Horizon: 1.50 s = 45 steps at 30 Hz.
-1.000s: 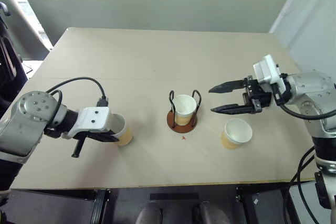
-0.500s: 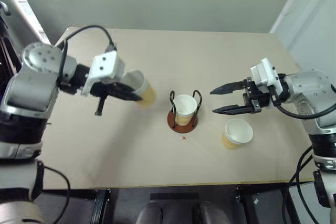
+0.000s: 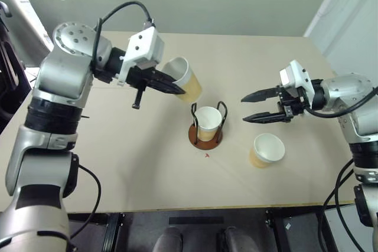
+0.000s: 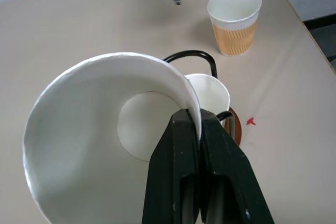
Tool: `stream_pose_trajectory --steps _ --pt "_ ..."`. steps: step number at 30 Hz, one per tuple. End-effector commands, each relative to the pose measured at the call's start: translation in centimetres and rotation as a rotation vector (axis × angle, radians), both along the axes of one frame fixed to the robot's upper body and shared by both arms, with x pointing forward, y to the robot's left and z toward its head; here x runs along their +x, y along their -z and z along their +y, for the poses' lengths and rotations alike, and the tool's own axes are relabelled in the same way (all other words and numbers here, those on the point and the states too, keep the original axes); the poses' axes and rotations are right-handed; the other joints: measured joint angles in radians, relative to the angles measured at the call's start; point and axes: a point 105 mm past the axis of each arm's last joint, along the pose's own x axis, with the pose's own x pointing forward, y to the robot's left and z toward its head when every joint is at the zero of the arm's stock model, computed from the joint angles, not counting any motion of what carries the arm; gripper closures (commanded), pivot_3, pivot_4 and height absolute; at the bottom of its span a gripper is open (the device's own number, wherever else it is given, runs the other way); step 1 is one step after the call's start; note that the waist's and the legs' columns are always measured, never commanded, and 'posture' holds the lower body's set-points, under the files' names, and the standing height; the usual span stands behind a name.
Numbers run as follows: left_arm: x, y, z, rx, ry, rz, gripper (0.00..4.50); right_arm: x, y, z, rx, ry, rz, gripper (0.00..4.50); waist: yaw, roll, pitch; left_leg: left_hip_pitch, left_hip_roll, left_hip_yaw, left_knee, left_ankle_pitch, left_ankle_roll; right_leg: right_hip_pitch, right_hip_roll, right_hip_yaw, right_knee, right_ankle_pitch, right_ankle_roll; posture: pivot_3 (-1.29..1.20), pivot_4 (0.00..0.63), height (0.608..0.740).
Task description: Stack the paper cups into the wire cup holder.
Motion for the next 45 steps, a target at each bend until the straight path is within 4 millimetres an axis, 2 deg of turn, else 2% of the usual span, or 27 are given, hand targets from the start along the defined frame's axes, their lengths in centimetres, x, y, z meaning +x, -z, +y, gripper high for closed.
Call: stream_pose_trajectory --steps 1,3,4,15,25,36,45 --pt "-0.5 -1.0 -0.7 0.012 0.054 -0.036 4.5 0.2 -1.1 -0.6 -0.008 0.038 -0.059 0.84 0.001 0.0 0.0 0.0 0.0 0.0 0.0 0.0 0.0 0.0 0.0 0.0 0.0 0.0 0.0 0.0 0.15 0.74" --pt "-0.4 -0.9 -1.1 0.007 0.066 -0.035 4.5 0.1 -0.8 -0.7 -0.027 0.032 -0.075 0.14 0.003 0.0 0.0 0.0 0.0 0.0 0.0 0.0 0.0 0.0 0.0 0.0 0.0 0.0 0.0 0.0 0.15 0.74" --pt "-0.4 -0.8 -1.3 0.005 0.074 -0.033 4.5 0.0 -0.6 -0.8 -0.041 0.026 -0.083 0.02 0.004 0.0 0.0 -0.001 0.0 0.0 0.001 0.0 0.0 0.0 0.0 0.0 0.0 0.0 0.0 0.0 0.15 0.74" --pt "-0.1 -0.6 -4.4 0.017 0.18 -0.033 4.5 -0.1 -0.2 -0.8 -0.045 0.031 -0.088 0.02 0.01 0.0 0.0 -0.001 0.0 0.0 0.003 0.0 0.0 0.001 0.0 0.0 -0.001 0.001 0.002 0.0 0.15 0.74" --pt "-0.2 0.6 -4.8 0.129 0.232 -0.017 4.5 -0.3 -0.1 -0.9 -0.038 0.042 -0.086 0.02 0.013 0.0 0.0 -0.001 0.0 0.0 0.003 0.0 0.0 0.001 0.0 0.0 -0.001 0.001 0.002 0.0 0.15 0.74" --pt "0.0 1.8 -5.5 0.173 0.273 0.015 4.5 -0.3 -0.1 -0.8 -0.035 0.049 -0.087 0.02 0.02 0.0 0.0 -0.002 0.0 0.0 0.005 0.0 0.0 0.001 0.0 0.0 -0.001 0.001 0.003 0.0 0.15 0.74" --pt "0.9 2.6 -7.3 0.289 0.334 -0.03 4.5 -0.2 -0.1 -0.8 -0.038 0.056 -0.088 0.02 0.028 0.0 0.0 -0.004 0.0 0.0 0.007 -0.001 0.001 0.002 0.0 0.0 -0.002 0.002 0.004 0.0 0.15 0.74"
